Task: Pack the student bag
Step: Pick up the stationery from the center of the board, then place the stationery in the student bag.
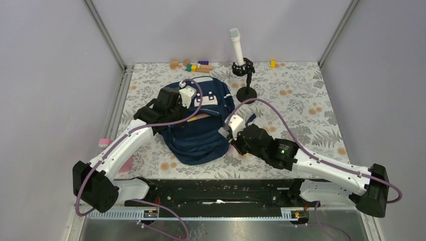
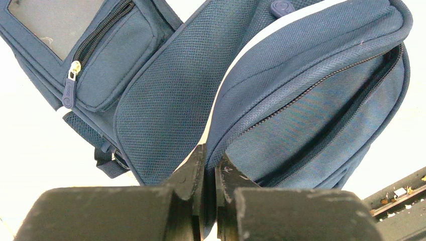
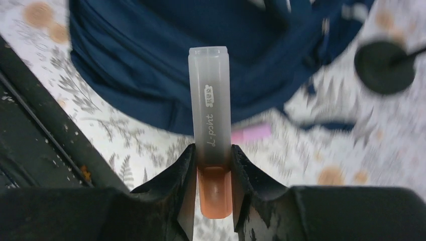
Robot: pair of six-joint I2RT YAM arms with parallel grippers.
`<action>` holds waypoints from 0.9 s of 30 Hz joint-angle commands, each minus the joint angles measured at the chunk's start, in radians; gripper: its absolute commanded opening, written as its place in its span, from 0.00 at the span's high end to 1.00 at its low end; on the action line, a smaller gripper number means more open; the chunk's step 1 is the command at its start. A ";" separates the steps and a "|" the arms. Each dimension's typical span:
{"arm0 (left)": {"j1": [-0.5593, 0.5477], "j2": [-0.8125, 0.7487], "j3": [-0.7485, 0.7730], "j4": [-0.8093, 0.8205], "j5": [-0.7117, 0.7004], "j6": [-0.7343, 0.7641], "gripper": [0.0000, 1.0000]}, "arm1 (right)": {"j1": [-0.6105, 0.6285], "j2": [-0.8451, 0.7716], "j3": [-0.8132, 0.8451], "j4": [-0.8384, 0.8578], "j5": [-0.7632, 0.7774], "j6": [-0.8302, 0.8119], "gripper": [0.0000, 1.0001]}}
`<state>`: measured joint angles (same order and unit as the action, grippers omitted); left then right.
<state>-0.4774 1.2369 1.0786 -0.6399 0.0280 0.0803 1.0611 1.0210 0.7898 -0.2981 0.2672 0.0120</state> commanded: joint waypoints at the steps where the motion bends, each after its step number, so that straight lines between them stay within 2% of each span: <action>1: 0.008 -0.049 0.060 0.012 0.014 -0.022 1.00 | 0.028 0.097 0.107 0.195 -0.114 -0.380 1.00; 6: 0.008 -0.051 0.059 0.013 0.018 -0.023 1.00 | 0.028 0.252 0.152 0.383 -0.184 -0.636 1.00; 13: 0.008 -0.050 0.061 0.013 0.027 -0.025 1.00 | 0.027 0.456 0.293 0.430 -0.124 -0.832 1.00; 19: 0.008 -0.045 0.062 0.013 0.038 -0.025 1.00 | 0.027 0.575 0.376 0.401 -0.094 -0.933 1.00; 20: 0.008 -0.045 0.062 0.013 0.038 -0.025 1.00 | 0.027 0.583 0.375 0.407 -0.082 -0.935 0.99; 27: 0.010 -0.048 0.063 0.010 0.039 -0.024 1.00 | 0.027 0.636 0.355 0.484 -0.047 -0.947 0.64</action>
<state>-0.4736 1.2369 1.0786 -0.6426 0.0490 0.0807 1.0821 1.6272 1.1267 0.1036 0.1787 -0.9001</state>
